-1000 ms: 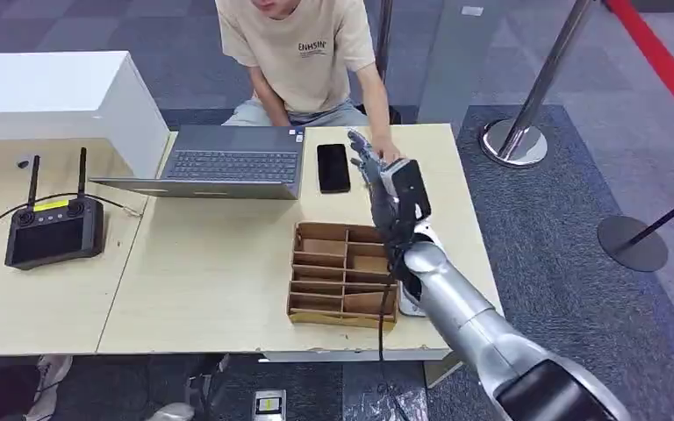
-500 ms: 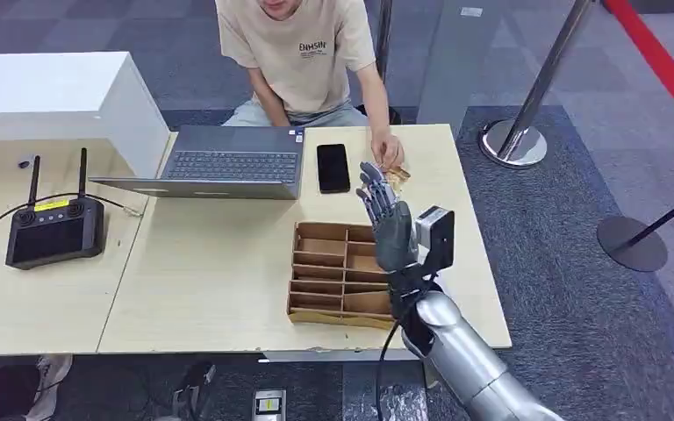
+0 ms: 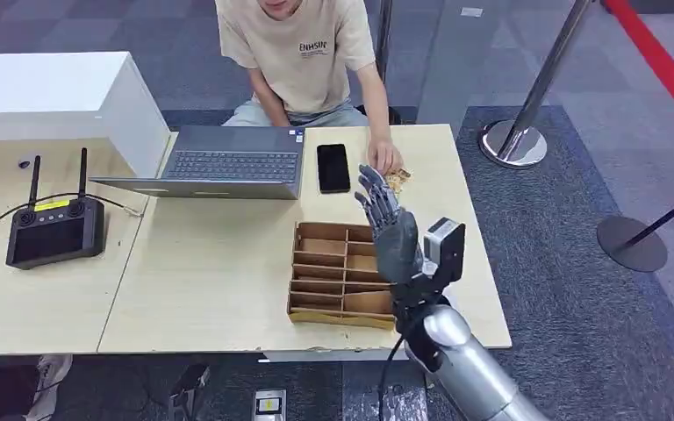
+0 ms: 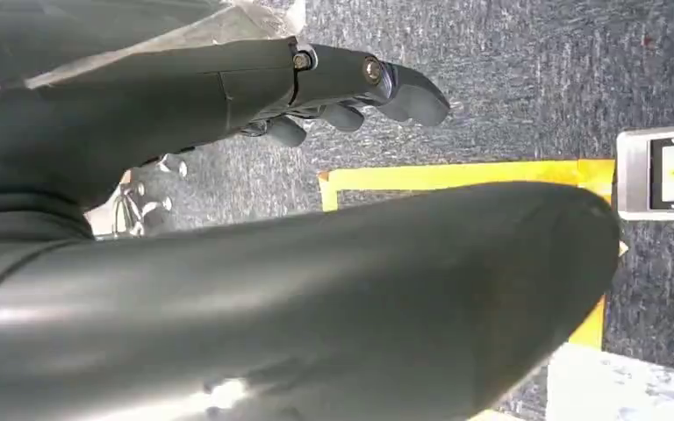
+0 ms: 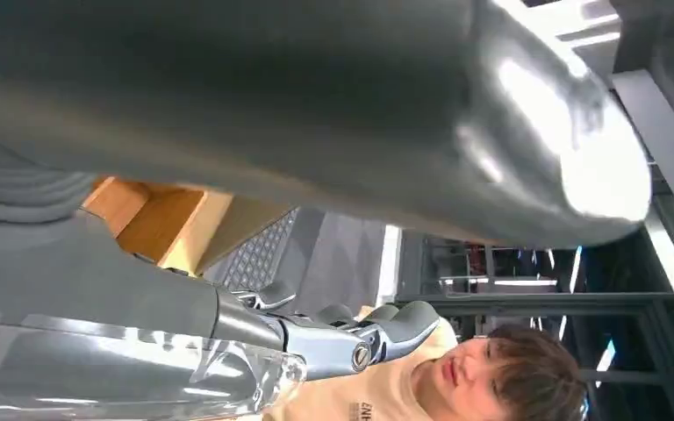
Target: Pass the card to the sensor for recognition and then transmit it.
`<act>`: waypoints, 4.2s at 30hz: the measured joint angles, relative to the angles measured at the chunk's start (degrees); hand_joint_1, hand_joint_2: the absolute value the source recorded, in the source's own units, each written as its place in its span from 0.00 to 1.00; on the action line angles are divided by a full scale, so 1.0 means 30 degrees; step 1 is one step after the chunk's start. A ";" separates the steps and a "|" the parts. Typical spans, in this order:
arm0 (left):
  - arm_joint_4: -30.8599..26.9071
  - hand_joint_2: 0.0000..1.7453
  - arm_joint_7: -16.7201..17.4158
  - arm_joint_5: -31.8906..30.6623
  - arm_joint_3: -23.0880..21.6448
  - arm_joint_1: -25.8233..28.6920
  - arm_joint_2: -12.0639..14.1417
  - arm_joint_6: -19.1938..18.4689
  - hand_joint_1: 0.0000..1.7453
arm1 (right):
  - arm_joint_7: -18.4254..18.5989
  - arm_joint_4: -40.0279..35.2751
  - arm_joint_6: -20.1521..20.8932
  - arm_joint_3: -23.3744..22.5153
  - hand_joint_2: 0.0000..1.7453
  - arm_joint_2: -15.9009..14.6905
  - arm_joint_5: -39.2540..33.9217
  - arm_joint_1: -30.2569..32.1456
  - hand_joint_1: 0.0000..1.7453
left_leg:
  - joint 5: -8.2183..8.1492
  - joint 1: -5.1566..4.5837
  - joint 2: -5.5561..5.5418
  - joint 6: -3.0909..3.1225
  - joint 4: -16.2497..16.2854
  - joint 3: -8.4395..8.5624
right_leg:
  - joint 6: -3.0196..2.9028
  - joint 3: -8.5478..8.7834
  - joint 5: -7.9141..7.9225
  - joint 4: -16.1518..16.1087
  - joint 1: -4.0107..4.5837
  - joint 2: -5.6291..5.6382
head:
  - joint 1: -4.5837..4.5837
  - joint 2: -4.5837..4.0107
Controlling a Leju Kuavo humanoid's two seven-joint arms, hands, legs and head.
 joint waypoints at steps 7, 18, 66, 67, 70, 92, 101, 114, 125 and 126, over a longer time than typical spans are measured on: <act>0.0000 0.00 0.0007 0.0256 0.0313 0.0148 0.0000 0.0102 0.00 | 0.0409 -0.1348 -0.0102 0.0124 0.00 -0.0335 0.0137 0.0382 0.00 | 0.0000 0.0000 0.0001 0.0000 0.0000 0.0000 | 0.0000 0.0001 0.0000 -0.0001 0.0000 0.0000 | 0.0007 0.0000; 0.0000 0.00 0.0597 0.0860 0.0837 0.0490 0.0000 0.0124 0.00 | 0.0125 -0.3343 0.0917 0.0189 0.00 -0.0546 -0.1675 0.0331 0.00 | 0.0000 0.0000 0.0000 0.0000 0.0000 0.0002 | 0.0000 0.0010 0.0000 0.0001 0.0000 0.0000 | 0.0000 0.0000; 0.0000 0.00 0.0539 0.1224 0.1333 0.0526 0.0590 -0.0408 0.00 | 0.1362 -0.3234 0.0301 0.1143 1.00 -0.1144 -0.0806 -0.0323 0.00 | 0.0001 0.0000 -0.0002 0.0000 -0.0001 0.0002 | 0.0000 0.0011 0.0000 0.0001 0.0000 -0.0001 | 0.0000 0.0000; 0.0000 0.00 0.0495 0.1159 0.1326 0.0526 0.0597 -0.0459 0.00 | 0.1421 -0.3190 0.0035 0.1180 1.00 -0.1158 -0.0385 -0.0320 0.00 | 0.0001 0.0000 -0.0002 0.0000 -0.0001 0.0003 | 0.0000 0.0013 0.0000 0.0001 0.0000 -0.0001 | 0.0007 0.0000; -0.0007 0.00 0.0349 0.1050 0.1311 0.0534 0.0597 -0.0510 0.00 | 0.1523 -0.3030 -0.0430 0.1282 1.00 -0.1166 0.0394 -0.0294 0.00 | 0.0001 0.0000 -0.0001 0.0000 -0.0001 0.0003 | 0.0000 0.0012 0.0000 0.0001 0.0000 -0.0001 | -0.0007 0.0000; -0.0015 0.00 0.0429 0.0263 0.1224 0.0759 0.0488 -0.0882 0.00 | 0.2857 -0.2032 -0.4751 0.2120 1.00 -0.1348 1.0522 0.0701 0.00 | 0.0000 0.0000 0.0000 0.0000 -0.0001 0.0004 | -0.0001 0.0008 0.0000 -0.0004 0.0000 -0.0001 | 0.0000 0.0000; -0.0007 0.00 0.0553 -0.0087 0.1042 0.0830 0.0503 -0.1056 0.00 | 0.5016 -0.2032 -0.5980 0.2141 1.00 -0.1777 1.5413 0.1687 0.00 | 0.0000 0.0000 -0.0001 0.0000 -0.0001 0.0007 | 0.0000 0.0009 0.0000 -0.0006 0.0000 -0.0001 | 0.0000 0.0000; -0.0015 0.00 0.0145 0.0519 0.0947 0.0874 0.0299 -0.0232 0.00 | 0.6942 -0.1514 -0.8080 0.2208 1.00 -0.2062 2.0509 0.2372 0.00 | 0.0001 0.0000 0.0000 0.0000 -0.0001 0.0006 | 0.0000 0.0012 0.0000 -0.0006 0.0000 -0.0001 | 0.0000 0.0000; -0.0066 0.00 -0.0081 0.0562 0.0947 0.0845 -0.0153 0.0131 0.00 | 0.7490 -0.0335 -0.7825 0.2433 1.00 -0.2076 2.1133 0.2316 0.00 | 0.0000 -0.0002 -0.0002 0.0000 -0.0001 0.0004 | 0.0000 0.0013 0.0000 -0.0007 -0.0001 -0.0001 | 0.0000 0.0000; -0.0066 0.00 -0.0037 0.0562 0.0947 0.0844 -0.0168 0.0131 0.00 | 0.7555 -0.0247 -0.7846 0.2455 1.00 -0.2069 2.1222 0.2300 0.00 | 0.0000 -0.0002 -0.0001 0.0000 -0.0001 0.0005 | 0.0000 0.0012 0.0000 -0.0007 -0.0001 -0.0001 | 0.0000 0.0000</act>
